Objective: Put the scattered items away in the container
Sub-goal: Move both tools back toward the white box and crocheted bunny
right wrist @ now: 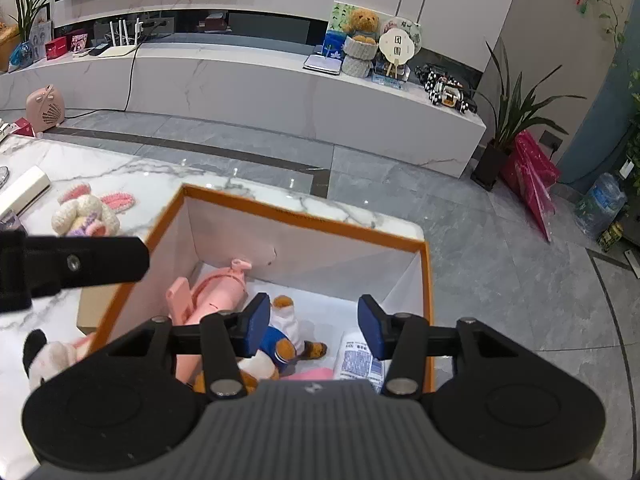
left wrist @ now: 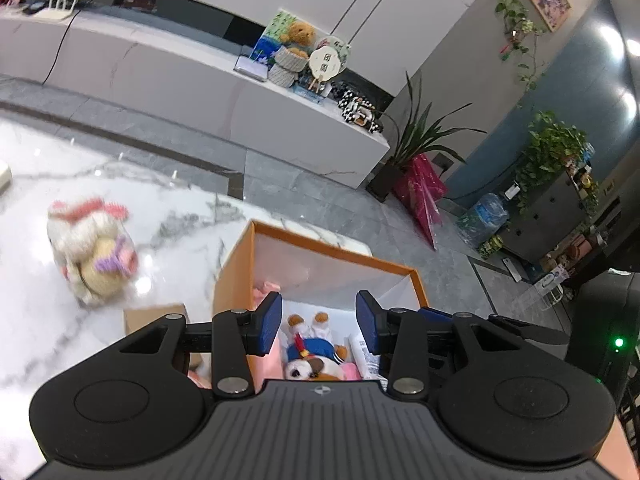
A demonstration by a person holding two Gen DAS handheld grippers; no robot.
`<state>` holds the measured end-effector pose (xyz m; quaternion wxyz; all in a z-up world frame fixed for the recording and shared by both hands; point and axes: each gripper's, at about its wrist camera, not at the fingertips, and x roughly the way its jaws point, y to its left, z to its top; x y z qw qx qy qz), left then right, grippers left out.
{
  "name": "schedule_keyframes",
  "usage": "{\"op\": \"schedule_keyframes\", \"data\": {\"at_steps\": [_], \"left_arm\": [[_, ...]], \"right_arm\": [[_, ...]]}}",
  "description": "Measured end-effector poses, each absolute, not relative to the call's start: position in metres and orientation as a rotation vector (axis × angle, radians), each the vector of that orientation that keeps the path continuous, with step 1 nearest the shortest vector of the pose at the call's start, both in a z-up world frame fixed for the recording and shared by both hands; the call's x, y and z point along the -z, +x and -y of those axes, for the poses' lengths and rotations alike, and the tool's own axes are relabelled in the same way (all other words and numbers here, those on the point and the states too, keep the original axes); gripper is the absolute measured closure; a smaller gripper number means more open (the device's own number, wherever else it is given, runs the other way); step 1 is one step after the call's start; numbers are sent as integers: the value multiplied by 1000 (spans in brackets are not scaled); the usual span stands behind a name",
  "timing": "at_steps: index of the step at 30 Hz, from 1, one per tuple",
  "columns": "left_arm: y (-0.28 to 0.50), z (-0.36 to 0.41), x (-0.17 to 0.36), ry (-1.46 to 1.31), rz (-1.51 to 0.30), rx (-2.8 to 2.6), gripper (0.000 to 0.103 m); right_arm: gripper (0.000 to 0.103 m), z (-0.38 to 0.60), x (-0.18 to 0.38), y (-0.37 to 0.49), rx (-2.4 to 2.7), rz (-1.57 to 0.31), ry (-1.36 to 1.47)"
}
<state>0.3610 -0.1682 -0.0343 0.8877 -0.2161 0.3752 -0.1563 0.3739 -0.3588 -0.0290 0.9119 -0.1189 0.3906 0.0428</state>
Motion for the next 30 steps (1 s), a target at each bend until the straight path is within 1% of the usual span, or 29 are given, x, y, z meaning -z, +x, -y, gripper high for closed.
{"op": "schedule_keyframes", "data": {"at_steps": [8,14,18,21,23,30], "left_arm": [[372,112,12,-449,-715,283,55],[372,69,12,-426,-694,249,55],[371,40,12,-361,-685,227,55],[369,19,12,-310,-680,219,55],[367,7,13,-264,-674,215,53],[363,-30,28,-143,-701,225,53]], "right_arm": [[49,329,10,374,-105,-773,-287],[48,295,5,376,-142,-759,-322],[47,272,4,379,-168,-746,-339],[47,257,7,385,-188,-744,-318],[46,244,11,389,-205,-746,-310],[46,205,30,400,-253,-765,-267]]}}
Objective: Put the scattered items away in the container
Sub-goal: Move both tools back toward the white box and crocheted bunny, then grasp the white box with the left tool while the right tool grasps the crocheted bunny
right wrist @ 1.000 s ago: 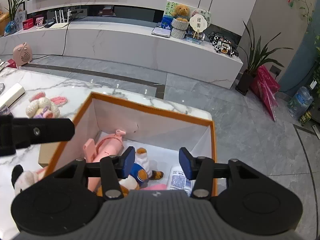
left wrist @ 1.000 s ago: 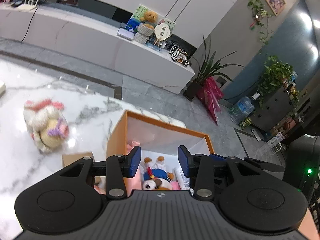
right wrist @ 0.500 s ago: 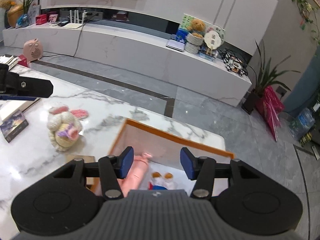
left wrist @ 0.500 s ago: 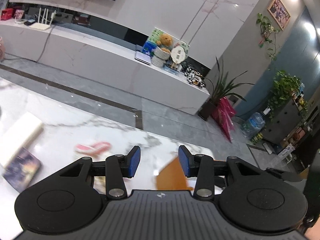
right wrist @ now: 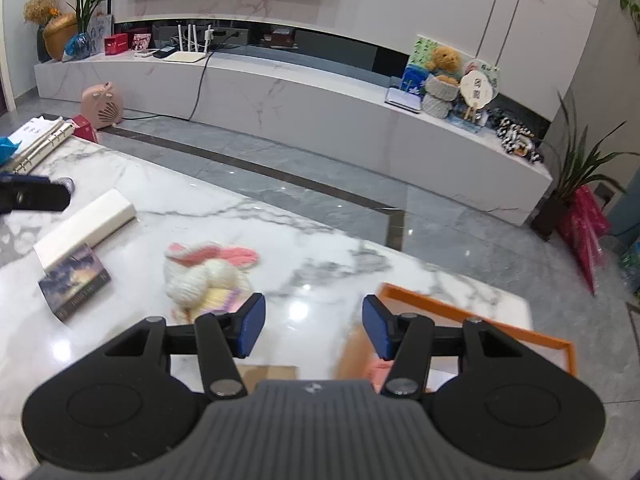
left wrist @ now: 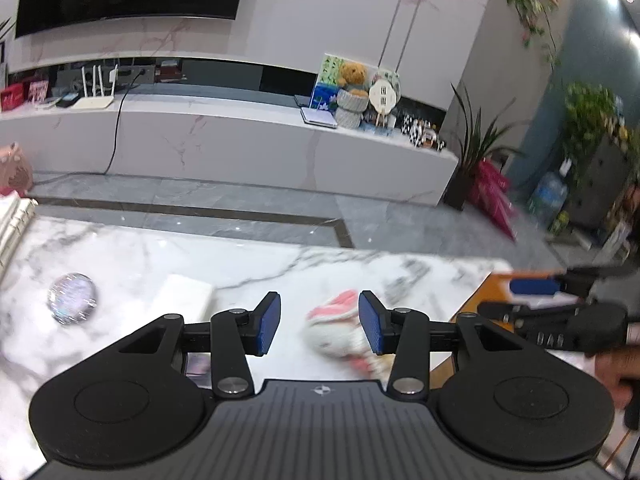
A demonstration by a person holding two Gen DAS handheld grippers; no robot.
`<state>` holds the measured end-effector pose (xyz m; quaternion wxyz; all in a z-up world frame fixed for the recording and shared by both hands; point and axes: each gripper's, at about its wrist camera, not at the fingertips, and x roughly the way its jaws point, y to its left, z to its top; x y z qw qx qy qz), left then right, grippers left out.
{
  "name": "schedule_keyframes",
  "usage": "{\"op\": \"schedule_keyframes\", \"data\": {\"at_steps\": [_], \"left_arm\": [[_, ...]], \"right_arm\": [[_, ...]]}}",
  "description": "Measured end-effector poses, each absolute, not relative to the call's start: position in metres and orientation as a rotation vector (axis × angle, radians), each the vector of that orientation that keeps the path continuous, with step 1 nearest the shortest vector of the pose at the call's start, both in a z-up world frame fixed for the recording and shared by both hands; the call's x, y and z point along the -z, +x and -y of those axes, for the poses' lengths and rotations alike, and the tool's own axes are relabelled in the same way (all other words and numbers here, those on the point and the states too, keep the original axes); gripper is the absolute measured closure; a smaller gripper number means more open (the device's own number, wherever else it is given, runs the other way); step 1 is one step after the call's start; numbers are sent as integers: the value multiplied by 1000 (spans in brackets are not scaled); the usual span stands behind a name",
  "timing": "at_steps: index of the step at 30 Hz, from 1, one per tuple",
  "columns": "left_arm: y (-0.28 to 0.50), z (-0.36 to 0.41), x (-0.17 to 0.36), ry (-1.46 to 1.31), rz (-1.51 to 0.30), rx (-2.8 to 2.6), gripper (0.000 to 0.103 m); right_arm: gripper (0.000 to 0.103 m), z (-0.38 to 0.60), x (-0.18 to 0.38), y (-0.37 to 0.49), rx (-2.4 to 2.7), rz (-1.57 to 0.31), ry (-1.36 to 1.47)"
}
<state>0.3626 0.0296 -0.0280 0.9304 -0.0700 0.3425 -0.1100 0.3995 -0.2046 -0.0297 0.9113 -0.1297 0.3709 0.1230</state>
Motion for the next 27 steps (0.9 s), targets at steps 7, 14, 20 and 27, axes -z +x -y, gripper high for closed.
{"op": "schedule_keyframes", "data": {"at_steps": [7,14,20,27], "left_arm": [[364,-57,45,-95,-720,230,48],[382,-92,69,-126,-761,190,48],[399,-106,88,-71,-781,153,46],[412,-112,110,-20,-804,145,41]], "right_arm": [[44,170,47,412,-293,-782,-241],[41,152,57,423,-319,-781,-253],[39,140,62,428,-338,-763,-246],[32,126,71,424,-367,-738,-251]]}}
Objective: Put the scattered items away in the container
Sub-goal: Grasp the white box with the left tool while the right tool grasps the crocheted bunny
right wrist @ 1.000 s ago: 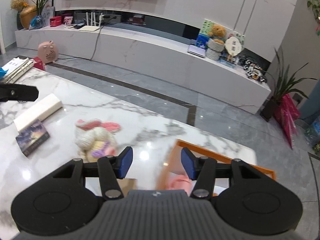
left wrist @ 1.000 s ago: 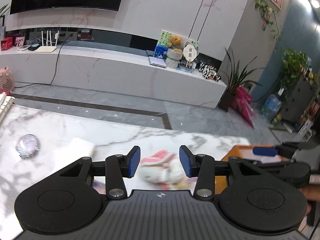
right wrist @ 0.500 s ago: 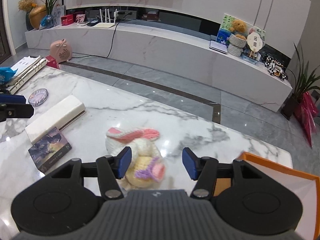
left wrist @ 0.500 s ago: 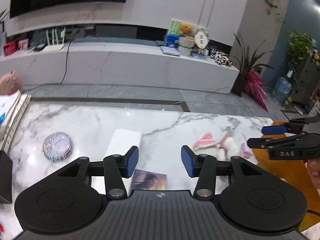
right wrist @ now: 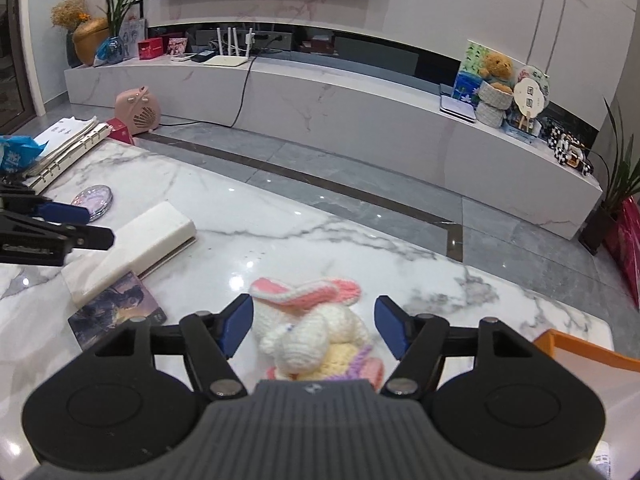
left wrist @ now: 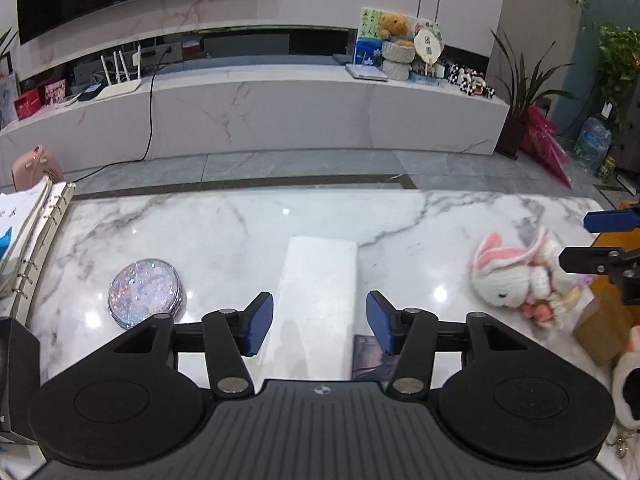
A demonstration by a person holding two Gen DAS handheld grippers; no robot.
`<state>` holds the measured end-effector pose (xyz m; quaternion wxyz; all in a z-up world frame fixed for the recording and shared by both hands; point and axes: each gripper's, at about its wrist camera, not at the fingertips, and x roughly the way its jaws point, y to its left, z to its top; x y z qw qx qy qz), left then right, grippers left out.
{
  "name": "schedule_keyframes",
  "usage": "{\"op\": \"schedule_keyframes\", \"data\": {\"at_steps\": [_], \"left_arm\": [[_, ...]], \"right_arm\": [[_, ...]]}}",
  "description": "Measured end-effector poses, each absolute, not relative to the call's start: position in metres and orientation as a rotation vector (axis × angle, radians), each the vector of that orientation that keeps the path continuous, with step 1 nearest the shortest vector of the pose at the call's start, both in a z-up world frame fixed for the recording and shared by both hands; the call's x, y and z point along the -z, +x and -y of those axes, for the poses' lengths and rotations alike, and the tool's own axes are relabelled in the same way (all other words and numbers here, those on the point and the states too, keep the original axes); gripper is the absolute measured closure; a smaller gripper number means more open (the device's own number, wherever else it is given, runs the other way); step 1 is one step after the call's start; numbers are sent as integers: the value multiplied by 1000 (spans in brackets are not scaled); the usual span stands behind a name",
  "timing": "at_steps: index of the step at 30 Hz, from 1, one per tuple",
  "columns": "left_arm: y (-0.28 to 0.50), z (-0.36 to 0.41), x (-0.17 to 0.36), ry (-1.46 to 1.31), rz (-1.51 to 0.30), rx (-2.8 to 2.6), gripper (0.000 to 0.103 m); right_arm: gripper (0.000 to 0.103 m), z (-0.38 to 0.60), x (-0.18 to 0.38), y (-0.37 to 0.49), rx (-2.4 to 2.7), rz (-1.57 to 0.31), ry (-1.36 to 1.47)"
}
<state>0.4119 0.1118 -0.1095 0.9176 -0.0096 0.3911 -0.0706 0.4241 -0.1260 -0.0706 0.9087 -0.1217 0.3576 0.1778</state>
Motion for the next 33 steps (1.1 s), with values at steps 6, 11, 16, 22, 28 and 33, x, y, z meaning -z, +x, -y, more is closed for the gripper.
{"op": "schedule_keyframes", "data": {"at_steps": [6,11,16,22,28,33], "left_arm": [[425,-114,122,-49,-833,152,38],[431,-110,131,-22,-853,155,31],[439,-107,133,-27,-848,139,26],[443,-99,139,65,-844,128,25],[447,-99,147,93,-884,130,20],[448,-108,156,44,-922,134,18]], "right_arm": [[26,121,80,427,-374,-728,-255],[24,122,93,432,-371,-756,-266],[23,121,106,440,-372,-783,-277],[23,116,120,445,-376,-803,-307],[19,114,130,449,-366,-808,-323],[16,112,134,451,-358,-804,-335]]}}
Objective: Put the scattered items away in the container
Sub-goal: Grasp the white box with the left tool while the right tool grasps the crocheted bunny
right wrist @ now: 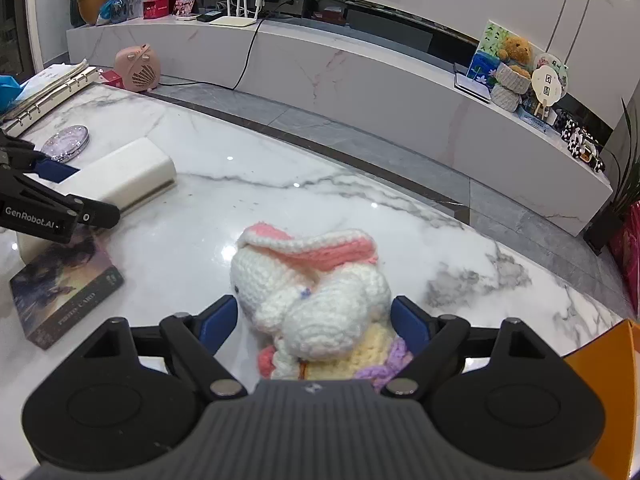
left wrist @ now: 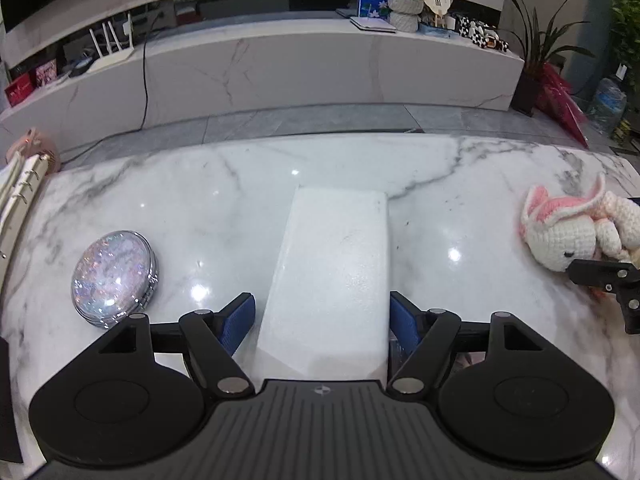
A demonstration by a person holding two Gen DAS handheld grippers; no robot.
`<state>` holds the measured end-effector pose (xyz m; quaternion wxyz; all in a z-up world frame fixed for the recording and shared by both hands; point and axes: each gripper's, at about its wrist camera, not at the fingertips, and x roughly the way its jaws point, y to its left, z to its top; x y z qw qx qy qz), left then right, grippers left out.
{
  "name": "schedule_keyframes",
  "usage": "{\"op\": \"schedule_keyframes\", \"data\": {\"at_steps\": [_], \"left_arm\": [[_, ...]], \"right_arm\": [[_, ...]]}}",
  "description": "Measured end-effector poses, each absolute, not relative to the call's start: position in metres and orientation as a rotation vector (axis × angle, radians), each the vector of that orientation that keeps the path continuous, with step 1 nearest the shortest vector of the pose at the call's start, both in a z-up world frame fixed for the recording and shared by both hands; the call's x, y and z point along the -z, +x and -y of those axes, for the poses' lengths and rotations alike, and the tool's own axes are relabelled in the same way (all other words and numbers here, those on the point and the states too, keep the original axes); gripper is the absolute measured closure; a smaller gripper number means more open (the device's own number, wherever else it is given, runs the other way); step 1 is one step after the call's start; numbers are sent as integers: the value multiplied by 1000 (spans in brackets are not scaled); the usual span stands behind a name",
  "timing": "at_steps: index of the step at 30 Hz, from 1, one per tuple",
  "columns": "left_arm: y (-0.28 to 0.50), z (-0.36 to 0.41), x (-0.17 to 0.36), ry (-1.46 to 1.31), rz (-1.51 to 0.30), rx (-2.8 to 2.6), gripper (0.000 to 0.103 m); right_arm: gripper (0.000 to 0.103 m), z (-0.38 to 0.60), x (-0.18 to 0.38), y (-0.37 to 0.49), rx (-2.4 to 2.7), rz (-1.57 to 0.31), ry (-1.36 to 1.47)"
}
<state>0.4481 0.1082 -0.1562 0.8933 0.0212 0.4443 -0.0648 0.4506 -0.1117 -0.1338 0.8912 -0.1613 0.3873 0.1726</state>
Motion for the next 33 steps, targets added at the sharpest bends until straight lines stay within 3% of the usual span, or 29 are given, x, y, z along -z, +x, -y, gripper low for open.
{"op": "schedule_keyframes", "data": {"at_steps": [17,21,25,28,29,33], "left_arm": [[448,-107,157,61,-913,128,13],[449,-105,157,62,-934,118,13],[448,-105,157,69,-943,128,15],[447,-104,155,71,-945,134,21],[447,-103,154,73,-945,140,29],[447,-101,154,80,-947,143,31]], "right_arm": [[8,107,154,467,-351,-870,-376],[10,105,153,467,-353,-865,-386],[20,106,151,465,-372,-872,-375],[26,105,150,464,-383,-878,-366],[27,105,150,464,-386,-880,-366],[30,103,150,462,-405,-888,-368]]}}
